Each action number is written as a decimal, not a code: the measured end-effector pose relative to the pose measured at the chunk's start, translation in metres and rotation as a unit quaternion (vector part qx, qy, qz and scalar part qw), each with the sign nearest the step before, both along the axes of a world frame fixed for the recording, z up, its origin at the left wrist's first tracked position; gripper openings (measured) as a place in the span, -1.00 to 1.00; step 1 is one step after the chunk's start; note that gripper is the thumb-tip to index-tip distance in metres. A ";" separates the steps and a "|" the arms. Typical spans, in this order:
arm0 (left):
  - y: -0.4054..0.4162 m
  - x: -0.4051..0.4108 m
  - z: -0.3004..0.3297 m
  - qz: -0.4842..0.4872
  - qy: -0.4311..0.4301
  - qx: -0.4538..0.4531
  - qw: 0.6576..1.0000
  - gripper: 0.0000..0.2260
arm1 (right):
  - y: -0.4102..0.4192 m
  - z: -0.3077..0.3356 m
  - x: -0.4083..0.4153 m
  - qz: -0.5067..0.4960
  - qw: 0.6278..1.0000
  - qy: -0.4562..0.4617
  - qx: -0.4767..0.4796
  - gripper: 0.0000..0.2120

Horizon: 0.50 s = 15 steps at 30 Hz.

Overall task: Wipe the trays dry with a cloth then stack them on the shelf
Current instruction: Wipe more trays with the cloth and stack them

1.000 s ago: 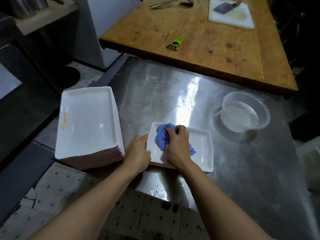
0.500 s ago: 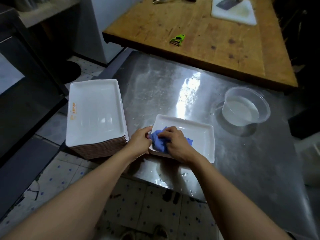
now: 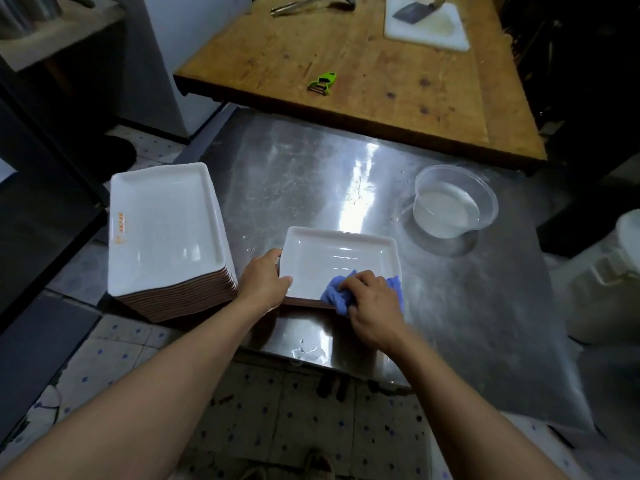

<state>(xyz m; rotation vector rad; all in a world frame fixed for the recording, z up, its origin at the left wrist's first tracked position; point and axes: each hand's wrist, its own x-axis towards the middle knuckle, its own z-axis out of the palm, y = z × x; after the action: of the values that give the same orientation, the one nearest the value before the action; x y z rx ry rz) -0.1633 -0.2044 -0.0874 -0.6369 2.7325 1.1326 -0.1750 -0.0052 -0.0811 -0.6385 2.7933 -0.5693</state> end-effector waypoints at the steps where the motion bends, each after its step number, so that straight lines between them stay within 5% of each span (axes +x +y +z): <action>1: 0.001 0.000 0.000 0.001 0.000 -0.005 1.000 -0.58 | 0.008 -0.001 -0.002 -0.011 1.000 0.004 0.012 -0.71; 5: 0.002 -0.001 -0.001 -0.010 0.016 -0.030 0.999 -0.60 | 0.019 -0.009 -0.018 -0.020 0.996 0.054 0.067 -0.77; 10: 0.002 -0.002 -0.003 -0.024 0.005 -0.062 0.998 -0.59 | 0.004 -0.016 -0.056 -0.026 0.989 0.069 0.126 -0.53; 12: 0.003 -0.002 -0.002 -0.028 0.002 -0.076 0.997 -0.59 | -0.013 -0.017 -0.059 -0.024 0.991 0.058 0.117 -0.42; 15: 0.005 -0.002 -0.002 -0.031 -0.004 -0.083 0.996 -0.57 | -0.043 -0.021 -0.050 0.023 0.996 0.052 0.067 -0.50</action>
<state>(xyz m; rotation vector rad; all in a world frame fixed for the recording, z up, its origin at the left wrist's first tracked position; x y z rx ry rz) -0.1658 -0.1993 -0.0890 -0.5685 2.8393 0.8947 -0.2247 -0.0484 -0.1016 -0.7210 2.8739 -0.3470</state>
